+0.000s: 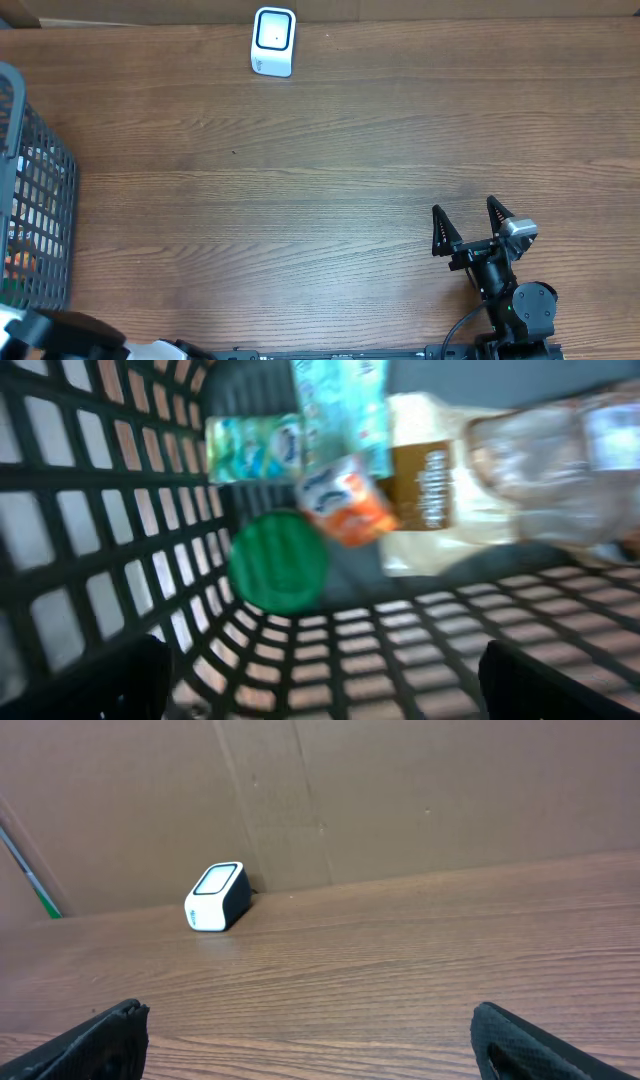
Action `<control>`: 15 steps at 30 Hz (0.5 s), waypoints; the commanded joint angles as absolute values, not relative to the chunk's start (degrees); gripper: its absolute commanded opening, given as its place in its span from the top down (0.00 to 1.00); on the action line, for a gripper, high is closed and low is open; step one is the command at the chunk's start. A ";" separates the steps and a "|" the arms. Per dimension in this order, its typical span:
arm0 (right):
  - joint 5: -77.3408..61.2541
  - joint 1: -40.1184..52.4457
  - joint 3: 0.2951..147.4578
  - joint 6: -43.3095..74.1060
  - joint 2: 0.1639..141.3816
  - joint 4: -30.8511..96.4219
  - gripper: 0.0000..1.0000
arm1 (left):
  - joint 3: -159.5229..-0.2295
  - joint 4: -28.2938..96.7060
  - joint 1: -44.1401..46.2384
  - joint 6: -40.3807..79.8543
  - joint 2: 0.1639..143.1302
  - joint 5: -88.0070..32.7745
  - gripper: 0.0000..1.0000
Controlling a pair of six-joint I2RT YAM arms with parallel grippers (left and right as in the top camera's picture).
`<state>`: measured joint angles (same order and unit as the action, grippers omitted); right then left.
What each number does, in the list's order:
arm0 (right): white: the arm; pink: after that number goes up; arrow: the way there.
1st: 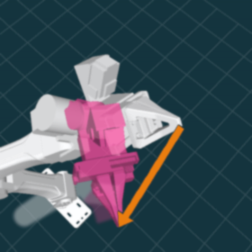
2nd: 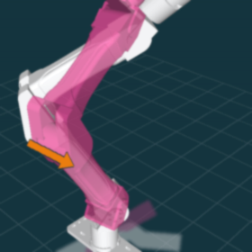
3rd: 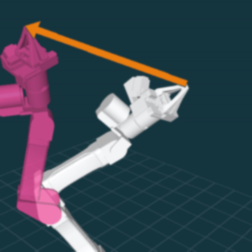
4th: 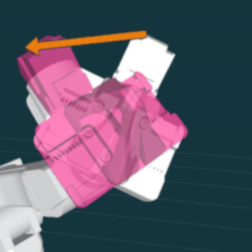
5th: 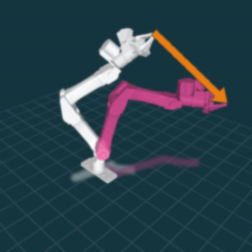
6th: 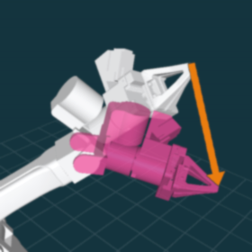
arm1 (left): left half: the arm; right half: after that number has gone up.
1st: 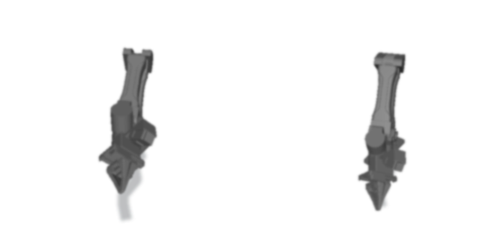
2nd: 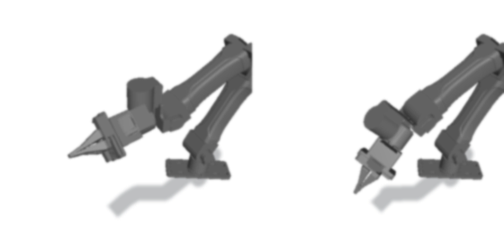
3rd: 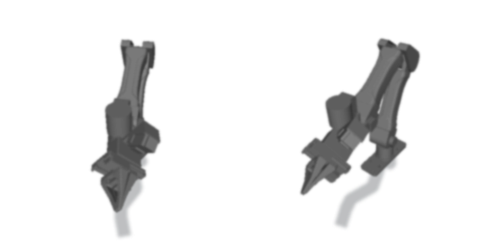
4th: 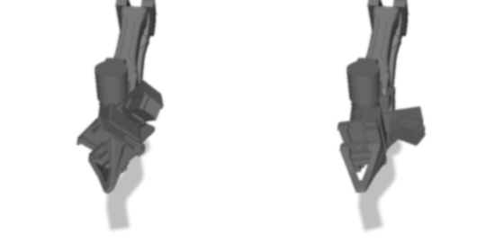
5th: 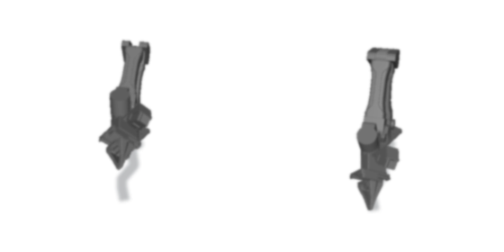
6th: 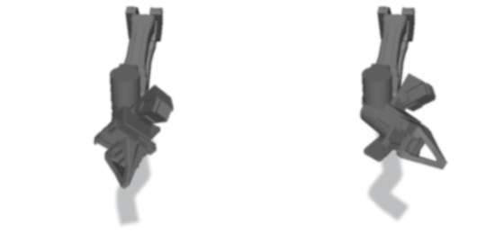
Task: Scan the item barcode
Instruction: 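Move the left gripper into the grey basket toward the green-capped jar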
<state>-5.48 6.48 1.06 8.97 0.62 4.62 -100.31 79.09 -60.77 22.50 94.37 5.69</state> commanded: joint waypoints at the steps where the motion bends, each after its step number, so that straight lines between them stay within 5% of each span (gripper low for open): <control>1: -4.78 6.76 0.47 8.73 0.16 4.40 0.00 | -97.43 77.62 -61.19 19.27 97.86 10.48 0.01; 15: -4.78 6.74 0.47 8.73 0.16 4.40 0.00 | -91.53 73.93 -61.49 13.89 104.90 11.09 0.00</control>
